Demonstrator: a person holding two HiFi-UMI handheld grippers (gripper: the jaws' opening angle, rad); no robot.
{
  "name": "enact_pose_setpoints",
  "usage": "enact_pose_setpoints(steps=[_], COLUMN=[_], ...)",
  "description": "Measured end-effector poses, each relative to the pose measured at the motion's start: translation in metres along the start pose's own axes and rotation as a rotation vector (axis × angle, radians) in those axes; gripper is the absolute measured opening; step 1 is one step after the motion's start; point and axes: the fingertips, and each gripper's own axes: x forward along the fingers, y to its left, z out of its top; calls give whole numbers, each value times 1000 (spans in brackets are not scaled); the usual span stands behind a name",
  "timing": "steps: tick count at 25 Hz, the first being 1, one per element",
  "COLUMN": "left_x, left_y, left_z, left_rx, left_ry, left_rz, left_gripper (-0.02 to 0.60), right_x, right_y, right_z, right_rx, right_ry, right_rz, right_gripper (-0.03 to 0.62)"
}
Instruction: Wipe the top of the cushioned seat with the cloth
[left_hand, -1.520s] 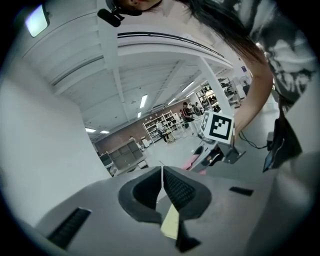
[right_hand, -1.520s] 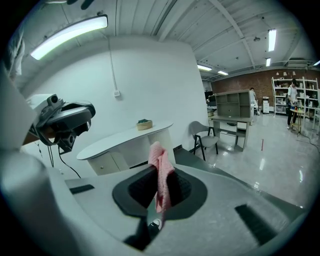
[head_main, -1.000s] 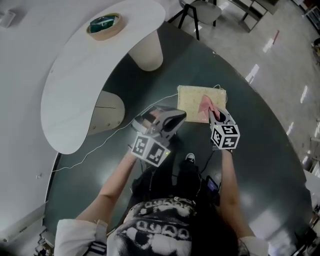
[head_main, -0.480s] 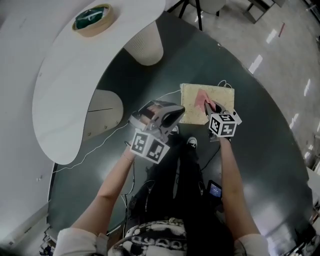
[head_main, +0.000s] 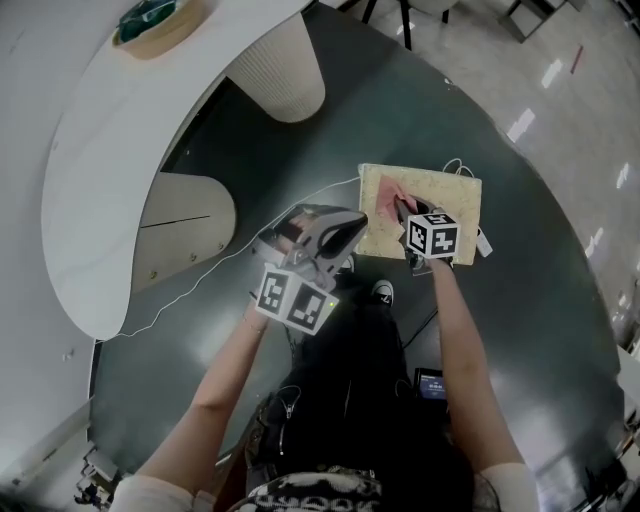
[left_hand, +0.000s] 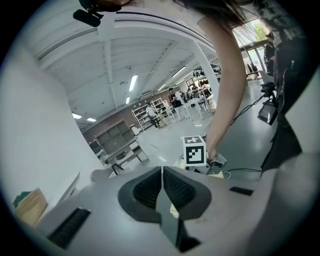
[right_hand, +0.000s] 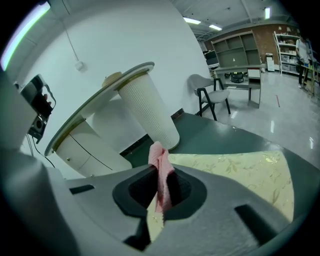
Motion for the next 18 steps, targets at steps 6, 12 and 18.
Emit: enact_pose_setpoints(steps=[6,12,18], left_x=[23,40,47], left_y=[-11,-14,-14], left_z=[-25,-36,-34], left_rx=[-7,-13,-32], left_ry=[14,21,15], left_rz=[-18,-32,-51], left_gripper=[12,12,12], right_x=[36,50,20], right_y=[-10,-33,-95], right_z=[-9,-21,-31], right_rx=[-10,-33,14], right_ry=[0,35,49], right_rz=[28,-11,-141], right_gripper=[8,8,8])
